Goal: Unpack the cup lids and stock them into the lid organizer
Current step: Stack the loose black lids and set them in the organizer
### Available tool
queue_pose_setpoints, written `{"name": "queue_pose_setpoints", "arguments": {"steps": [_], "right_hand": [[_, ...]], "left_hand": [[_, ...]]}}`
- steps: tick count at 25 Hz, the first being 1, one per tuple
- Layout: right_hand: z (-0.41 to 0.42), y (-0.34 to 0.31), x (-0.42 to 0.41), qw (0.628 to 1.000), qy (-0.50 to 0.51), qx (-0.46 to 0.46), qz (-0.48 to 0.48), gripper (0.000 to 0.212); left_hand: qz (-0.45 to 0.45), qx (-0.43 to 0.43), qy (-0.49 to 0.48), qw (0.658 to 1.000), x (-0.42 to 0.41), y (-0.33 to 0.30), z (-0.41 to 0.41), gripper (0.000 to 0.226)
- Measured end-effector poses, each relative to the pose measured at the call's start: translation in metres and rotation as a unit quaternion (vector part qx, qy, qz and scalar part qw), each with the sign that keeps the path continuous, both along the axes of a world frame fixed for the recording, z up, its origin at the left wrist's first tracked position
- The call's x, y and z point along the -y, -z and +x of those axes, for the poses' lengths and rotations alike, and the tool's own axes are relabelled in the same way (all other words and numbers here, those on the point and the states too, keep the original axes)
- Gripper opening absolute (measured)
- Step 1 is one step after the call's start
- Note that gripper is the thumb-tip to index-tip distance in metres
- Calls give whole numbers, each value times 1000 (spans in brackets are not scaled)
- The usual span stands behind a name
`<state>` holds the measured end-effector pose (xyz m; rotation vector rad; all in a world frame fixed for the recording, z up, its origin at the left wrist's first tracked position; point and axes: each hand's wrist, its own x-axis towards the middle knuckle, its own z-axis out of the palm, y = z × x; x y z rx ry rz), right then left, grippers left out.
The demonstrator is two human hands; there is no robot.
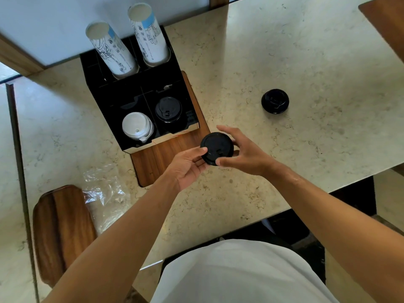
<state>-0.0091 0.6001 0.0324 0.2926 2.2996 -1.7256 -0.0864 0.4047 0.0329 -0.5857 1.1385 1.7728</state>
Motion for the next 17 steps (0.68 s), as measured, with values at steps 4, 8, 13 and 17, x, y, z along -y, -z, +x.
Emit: {"name": "queue_pose_setpoints", "arguments": {"steps": [4, 8, 13, 17], "right_hand": [[-3, 4, 1, 956, 197, 97, -195, 54], [-6, 8, -7, 913, 257, 125, -291, 38], [-12, 10, -16, 904, 279, 119, -300, 36], [-14, 19, -25, 904, 277, 116, -305, 35]], "left_hand": [[5, -16, 5, 1000, -11, -2, -5, 31], [-10, -29, 20, 999, -21, -2, -9, 22], [-25, -30, 7, 999, -35, 4, -12, 31], [-40, -41, 12, 998, -46, 9, -18, 19]]}}
